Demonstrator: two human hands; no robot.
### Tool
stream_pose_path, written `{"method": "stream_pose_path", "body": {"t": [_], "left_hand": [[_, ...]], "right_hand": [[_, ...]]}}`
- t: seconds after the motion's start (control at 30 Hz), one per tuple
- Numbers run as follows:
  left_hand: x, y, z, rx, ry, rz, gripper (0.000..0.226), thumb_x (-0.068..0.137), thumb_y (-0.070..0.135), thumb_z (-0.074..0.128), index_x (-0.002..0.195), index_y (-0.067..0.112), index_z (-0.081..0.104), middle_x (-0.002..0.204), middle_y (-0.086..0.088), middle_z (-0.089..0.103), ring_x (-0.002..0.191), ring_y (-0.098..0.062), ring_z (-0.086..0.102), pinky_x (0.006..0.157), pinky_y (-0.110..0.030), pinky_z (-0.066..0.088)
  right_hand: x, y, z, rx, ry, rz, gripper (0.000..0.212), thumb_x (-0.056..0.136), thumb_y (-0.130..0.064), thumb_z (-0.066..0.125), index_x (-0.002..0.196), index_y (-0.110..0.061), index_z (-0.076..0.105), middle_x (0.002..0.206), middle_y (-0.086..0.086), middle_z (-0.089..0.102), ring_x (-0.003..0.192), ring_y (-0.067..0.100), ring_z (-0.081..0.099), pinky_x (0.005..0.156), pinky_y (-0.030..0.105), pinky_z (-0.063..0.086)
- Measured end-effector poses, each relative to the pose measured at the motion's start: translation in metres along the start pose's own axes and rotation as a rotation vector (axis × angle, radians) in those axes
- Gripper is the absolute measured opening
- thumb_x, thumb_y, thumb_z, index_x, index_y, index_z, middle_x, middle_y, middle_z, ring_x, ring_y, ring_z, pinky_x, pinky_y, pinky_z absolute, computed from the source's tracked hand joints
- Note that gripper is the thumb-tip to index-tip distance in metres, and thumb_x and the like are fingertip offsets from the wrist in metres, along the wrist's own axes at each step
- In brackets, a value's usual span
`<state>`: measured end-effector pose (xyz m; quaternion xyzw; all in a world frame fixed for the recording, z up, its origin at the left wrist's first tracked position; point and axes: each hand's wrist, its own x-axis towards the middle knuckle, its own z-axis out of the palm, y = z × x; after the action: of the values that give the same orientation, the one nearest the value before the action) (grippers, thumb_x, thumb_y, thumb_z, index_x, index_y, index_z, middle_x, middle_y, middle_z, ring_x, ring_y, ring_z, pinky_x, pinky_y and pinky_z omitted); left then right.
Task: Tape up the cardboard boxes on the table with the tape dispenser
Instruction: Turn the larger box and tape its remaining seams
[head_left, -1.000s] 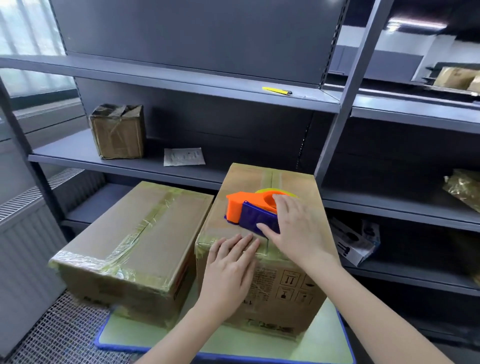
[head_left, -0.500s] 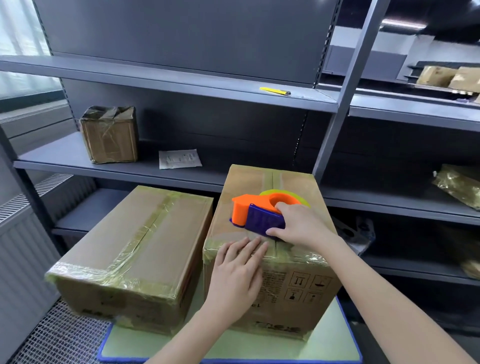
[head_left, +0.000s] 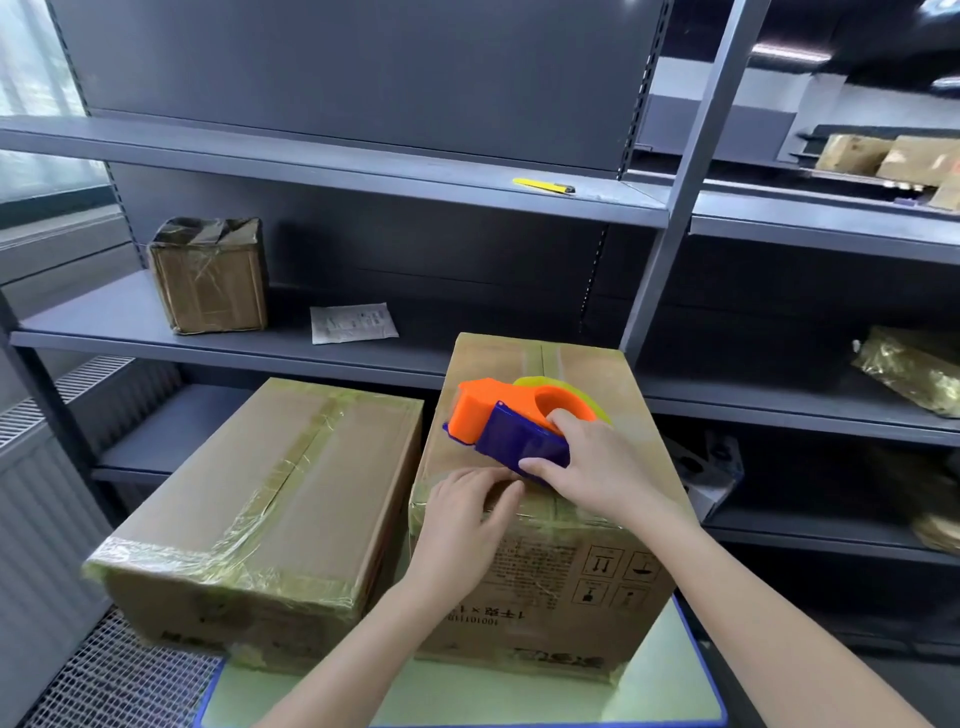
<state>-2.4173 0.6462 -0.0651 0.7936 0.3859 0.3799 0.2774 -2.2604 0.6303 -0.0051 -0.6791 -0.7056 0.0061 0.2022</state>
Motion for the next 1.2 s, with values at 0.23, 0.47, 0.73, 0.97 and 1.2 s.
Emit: {"method": "stream_pose_path", "body": {"t": [0.23, 0.47, 0.73, 0.97, 1.2], "left_hand": [[0.011, 0.011, -0.014, -0.476, 0.038, -0.150, 0.047, 0.093, 0.055, 0.043, 0.107, 0.015, 0.062, 0.098, 0.004, 0.070, 0.093, -0.006, 0.064, 0.084, -0.030, 0.048], [0.019, 0.029, -0.047, -0.683, 0.262, -0.146, 0.021, 0.091, 0.010, 0.057, 0.112, 0.008, 0.056, 0.104, 0.003, 0.067, 0.090, 0.000, 0.065, 0.069, -0.013, 0.050], [0.024, -0.020, -0.076, -0.107, 0.352, -0.083, 0.024, 0.093, 0.020, 0.052, 0.110, 0.006, 0.061, 0.112, -0.006, 0.064, 0.113, -0.014, 0.055, 0.084, -0.028, 0.048], [0.019, -0.073, -0.093, 0.457, 0.320, -0.243, 0.025, 0.091, 0.011, 0.053, 0.109, -0.006, 0.056, 0.106, -0.024, 0.060, 0.100, -0.041, 0.053, 0.081, -0.042, 0.038], [-0.006, -0.112, -0.073, 0.755, 0.026, -0.365, 0.031, 0.099, 0.027, 0.039, 0.122, 0.007, 0.046, 0.116, -0.008, 0.055, 0.104, -0.026, 0.051, 0.083, -0.031, 0.036]], "right_hand": [[-0.002, -0.027, 0.006, 0.543, 0.107, 0.029, 0.023, 0.088, -0.032, 0.066, 0.096, -0.014, 0.054, 0.086, 0.000, 0.065, 0.074, 0.016, 0.062, 0.063, 0.029, 0.051], [0.011, -0.059, 0.015, 1.118, 0.046, 0.137, 0.015, 0.099, -0.029, 0.044, 0.107, -0.027, 0.057, 0.114, 0.006, 0.064, 0.103, 0.016, 0.062, 0.088, 0.028, 0.052], [0.027, -0.069, 0.035, 0.501, 0.005, 0.033, 0.030, 0.096, -0.033, 0.050, 0.120, -0.018, 0.060, 0.116, 0.006, 0.056, 0.113, 0.020, 0.049, 0.099, 0.037, 0.040], [0.022, -0.056, 0.050, 0.043, -0.062, 0.007, 0.041, 0.099, -0.030, 0.040, 0.137, -0.017, 0.046, 0.139, -0.001, 0.042, 0.131, 0.016, 0.033, 0.110, 0.029, 0.024], [0.014, -0.043, 0.062, -0.039, -0.134, 0.008, 0.043, 0.101, -0.031, 0.034, 0.143, -0.019, 0.039, 0.149, -0.003, 0.035, 0.139, 0.012, 0.026, 0.115, 0.029, 0.014]]}}
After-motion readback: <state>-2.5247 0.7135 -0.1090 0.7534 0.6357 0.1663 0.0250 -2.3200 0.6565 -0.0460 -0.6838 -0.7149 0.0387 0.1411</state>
